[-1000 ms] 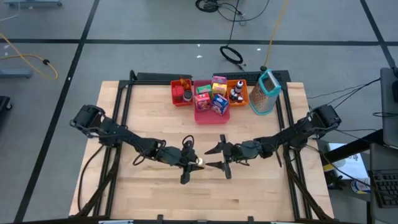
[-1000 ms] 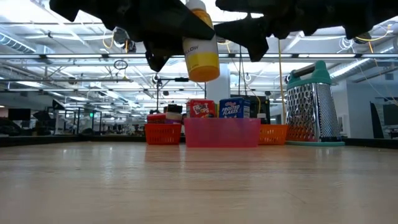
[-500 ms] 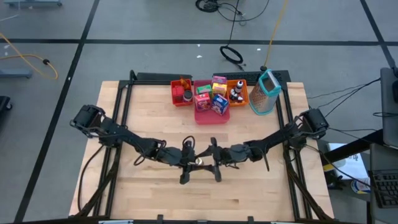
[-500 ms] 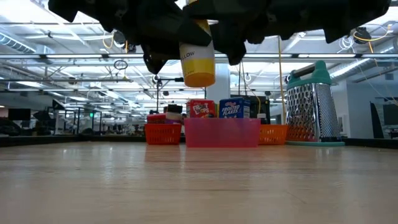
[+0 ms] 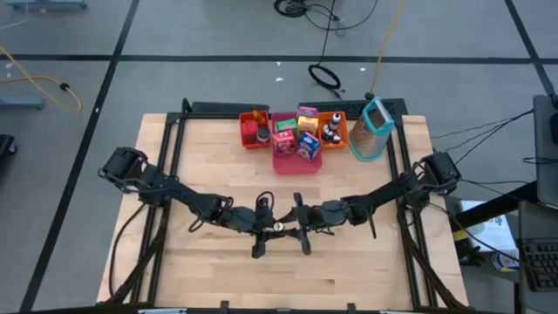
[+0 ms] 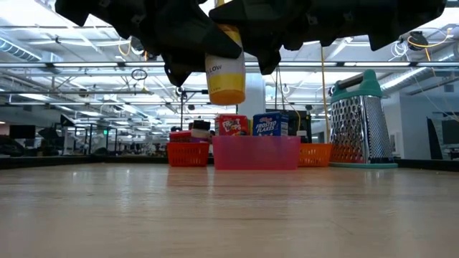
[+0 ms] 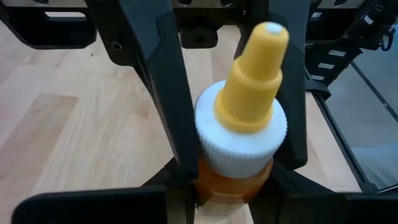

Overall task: Pick & Place Kitchen Items
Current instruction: Put the yellow food coloring bottle into the orange bin, then return to Home Position

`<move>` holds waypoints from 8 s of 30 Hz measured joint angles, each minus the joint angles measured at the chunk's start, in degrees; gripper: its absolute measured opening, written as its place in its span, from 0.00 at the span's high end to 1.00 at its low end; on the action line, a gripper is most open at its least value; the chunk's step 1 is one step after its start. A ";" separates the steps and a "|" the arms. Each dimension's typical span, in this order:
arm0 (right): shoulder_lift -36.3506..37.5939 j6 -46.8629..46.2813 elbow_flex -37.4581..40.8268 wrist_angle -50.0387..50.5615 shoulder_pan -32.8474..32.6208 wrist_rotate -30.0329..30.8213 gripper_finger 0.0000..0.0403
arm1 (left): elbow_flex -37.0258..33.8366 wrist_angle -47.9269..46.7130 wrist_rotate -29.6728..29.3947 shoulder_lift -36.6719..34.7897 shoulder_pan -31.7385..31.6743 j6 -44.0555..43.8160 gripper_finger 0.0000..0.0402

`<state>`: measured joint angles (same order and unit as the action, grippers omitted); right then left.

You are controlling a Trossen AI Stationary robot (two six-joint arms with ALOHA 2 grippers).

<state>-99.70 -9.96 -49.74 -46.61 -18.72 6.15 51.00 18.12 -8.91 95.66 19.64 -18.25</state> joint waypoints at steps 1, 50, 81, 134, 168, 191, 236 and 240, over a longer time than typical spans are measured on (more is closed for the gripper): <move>0.00 0.04 0.00 0.03 0.00 0.00 0.73 | 0.00 -0.01 0.00 0.00 0.00 0.03 0.77; 35.47 10.84 7.72 34.84 15.12 23.91 0.73 | -0.02 -14.63 0.92 -9.49 1.09 -1.21 0.41; 41.35 11.09 26.40 13.37 46.94 13.16 0.73 | -0.02 -13.78 -3.65 -9.49 -0.35 1.65 0.41; 21.87 12.00 26.49 0.24 52.87 13.27 0.62 | -0.02 -11.95 -3.39 -9.46 -2.10 3.55 0.41; 32.51 7.40 26.67 7.98 37.65 -3.50 0.67 | -0.09 -13.23 -9.59 -14.03 -3.95 11.75 0.41; 69.32 -3.83 44.92 19.57 31.55 -10.26 0.67 | -25.15 -11.66 -15.11 -45.44 -7.42 8.34 0.41; 97.90 -2.73 45.67 41.05 31.39 -22.84 0.83 | -50.49 5.98 -25.68 -56.68 -7.28 -2.65 0.41; 97.45 -2.85 45.99 41.22 31.39 -22.82 0.83 | -50.49 5.98 -25.68 -56.68 -7.28 -2.60 0.41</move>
<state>-2.25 -12.81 -3.75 -5.39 12.67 -16.67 0.51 24.10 -34.59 38.98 12.36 -20.86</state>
